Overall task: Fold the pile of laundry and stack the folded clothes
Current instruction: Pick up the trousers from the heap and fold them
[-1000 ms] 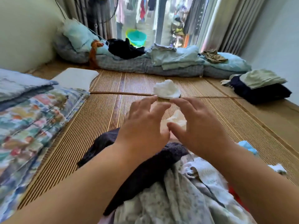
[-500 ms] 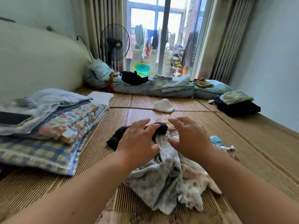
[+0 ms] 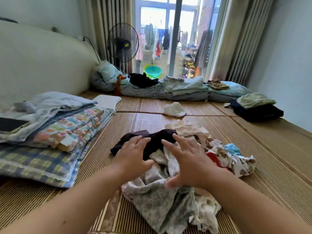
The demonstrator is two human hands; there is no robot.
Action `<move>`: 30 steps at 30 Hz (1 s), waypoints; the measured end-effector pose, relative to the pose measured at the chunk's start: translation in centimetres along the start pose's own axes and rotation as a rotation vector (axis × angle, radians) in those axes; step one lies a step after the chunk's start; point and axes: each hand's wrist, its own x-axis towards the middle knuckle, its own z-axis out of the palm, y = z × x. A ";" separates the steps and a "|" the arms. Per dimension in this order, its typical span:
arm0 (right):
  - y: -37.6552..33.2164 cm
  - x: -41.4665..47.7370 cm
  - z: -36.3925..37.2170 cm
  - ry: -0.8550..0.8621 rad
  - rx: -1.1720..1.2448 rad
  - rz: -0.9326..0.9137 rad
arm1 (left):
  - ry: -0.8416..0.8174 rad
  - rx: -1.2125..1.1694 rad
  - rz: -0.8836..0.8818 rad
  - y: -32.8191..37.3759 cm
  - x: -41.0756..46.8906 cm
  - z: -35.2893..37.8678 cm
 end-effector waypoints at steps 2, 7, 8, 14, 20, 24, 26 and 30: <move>0.1 2.3 1.6 -0.087 -0.036 -0.044 | -0.027 -0.028 -0.020 -2.3 1.9 1.0; 0.5 8.7 4.5 -0.155 -0.115 -0.028 | -0.172 -0.089 -0.050 -7.3 6.5 3.3; 0.6 9.8 4.8 -0.171 -0.124 -0.011 | -0.211 -0.123 -0.068 -8.0 7.4 3.7; 3.1 15.2 7.6 -0.373 -0.190 0.111 | -0.484 -0.209 -0.112 -11.2 10.5 8.3; 6.4 16.1 11.4 -0.511 -0.138 0.188 | -0.498 -0.087 -0.013 -11.5 12.2 13.8; 8.6 15.5 11.9 -0.529 -0.120 0.218 | -0.485 -0.106 0.102 -9.7 13.4 14.9; 10.1 14.5 11.7 -0.531 -0.114 0.241 | -0.484 -0.117 0.140 -8.0 13.7 15.6; 14.0 11.2 11.4 -0.523 -0.114 0.299 | -0.497 -0.132 0.160 -3.6 14.1 18.4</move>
